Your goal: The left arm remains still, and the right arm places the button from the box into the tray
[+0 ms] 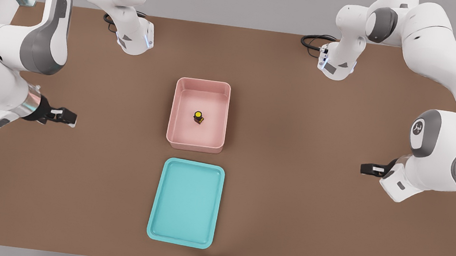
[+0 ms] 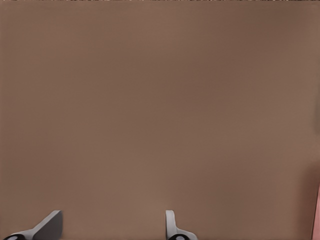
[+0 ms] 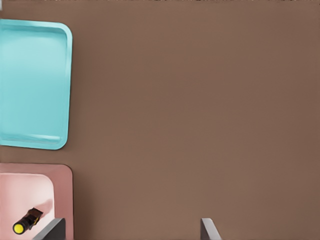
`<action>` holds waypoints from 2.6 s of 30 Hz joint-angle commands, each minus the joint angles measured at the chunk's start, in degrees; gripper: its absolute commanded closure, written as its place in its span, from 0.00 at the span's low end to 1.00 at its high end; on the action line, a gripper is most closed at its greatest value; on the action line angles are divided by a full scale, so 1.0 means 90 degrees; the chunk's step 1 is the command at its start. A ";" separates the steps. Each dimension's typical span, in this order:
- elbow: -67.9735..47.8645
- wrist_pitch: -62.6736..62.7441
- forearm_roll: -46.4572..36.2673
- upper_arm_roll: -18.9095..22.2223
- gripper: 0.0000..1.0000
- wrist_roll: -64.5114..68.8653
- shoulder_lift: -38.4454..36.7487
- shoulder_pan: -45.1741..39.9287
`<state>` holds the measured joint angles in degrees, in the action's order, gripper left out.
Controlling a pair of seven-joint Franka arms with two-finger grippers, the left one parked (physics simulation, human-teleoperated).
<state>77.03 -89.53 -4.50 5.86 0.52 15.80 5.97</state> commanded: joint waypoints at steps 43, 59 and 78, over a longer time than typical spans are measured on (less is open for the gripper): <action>0.5387 -0.6635 0.0774 -0.2204 0.00 -0.4882 0.0618 0.2462; 0.5709 -0.7084 0.1096 -0.2546 0.00 -0.5272 0.0725 0.2403; 0.5885 -0.6986 0.1663 -0.2516 0.22 -0.5184 0.0696 0.2374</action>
<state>129.97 -152.47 9.95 -16.78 -45.22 22.17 27.34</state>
